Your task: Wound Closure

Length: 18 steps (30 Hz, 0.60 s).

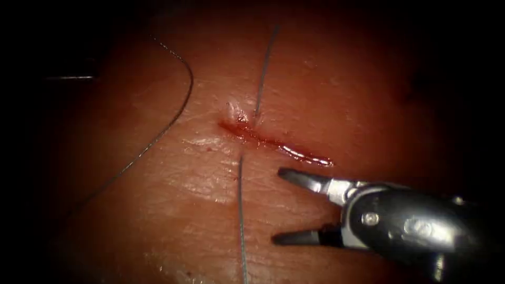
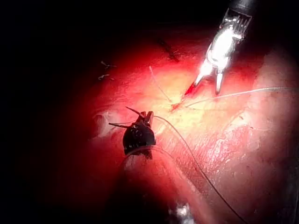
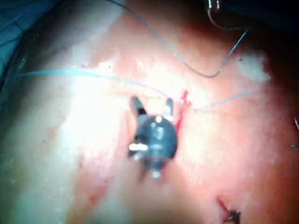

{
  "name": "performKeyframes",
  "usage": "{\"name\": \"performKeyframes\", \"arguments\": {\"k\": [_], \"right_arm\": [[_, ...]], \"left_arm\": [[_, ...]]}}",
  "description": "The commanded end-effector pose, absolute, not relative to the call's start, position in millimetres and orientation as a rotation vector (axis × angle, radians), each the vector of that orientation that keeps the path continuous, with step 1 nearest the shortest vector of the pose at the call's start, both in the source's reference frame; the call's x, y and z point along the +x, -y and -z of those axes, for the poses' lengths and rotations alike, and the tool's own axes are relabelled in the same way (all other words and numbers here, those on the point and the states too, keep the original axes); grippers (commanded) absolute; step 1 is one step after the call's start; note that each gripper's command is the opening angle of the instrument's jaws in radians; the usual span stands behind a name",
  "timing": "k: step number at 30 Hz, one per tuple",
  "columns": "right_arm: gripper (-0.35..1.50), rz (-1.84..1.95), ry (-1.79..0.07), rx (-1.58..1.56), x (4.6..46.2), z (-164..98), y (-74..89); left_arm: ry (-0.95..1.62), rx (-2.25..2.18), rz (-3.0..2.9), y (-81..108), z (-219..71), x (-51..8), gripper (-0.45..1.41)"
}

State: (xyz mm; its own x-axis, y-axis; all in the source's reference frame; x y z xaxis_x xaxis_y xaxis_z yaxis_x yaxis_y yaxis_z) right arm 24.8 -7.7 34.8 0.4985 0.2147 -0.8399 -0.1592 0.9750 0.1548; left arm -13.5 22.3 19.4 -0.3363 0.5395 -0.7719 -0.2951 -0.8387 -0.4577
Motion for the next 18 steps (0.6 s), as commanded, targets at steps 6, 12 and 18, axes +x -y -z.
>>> {"name": "performKeyframes", "arguments": {"k": [6,12,18], "right_arm": [[1.25,-0.223,-1.025,0.040,26.7,-37.8,7.9],[1.15,-0.223,-1.025,0.038,26.4,-37.7,8.0],[1.04,-0.223,-1.025,0.038,26.2,-37.7,8.0]], "left_arm": [[0.316,-1.398,-2.193,-23.0,-20.3,-14.1,-0.45],[0.291,-1.376,-2.236,-24.5,-24.6,-14.6,-0.45],[0.292,-1.326,-2.253,-23.9,-29.1,-14.8,-0.45]]}}
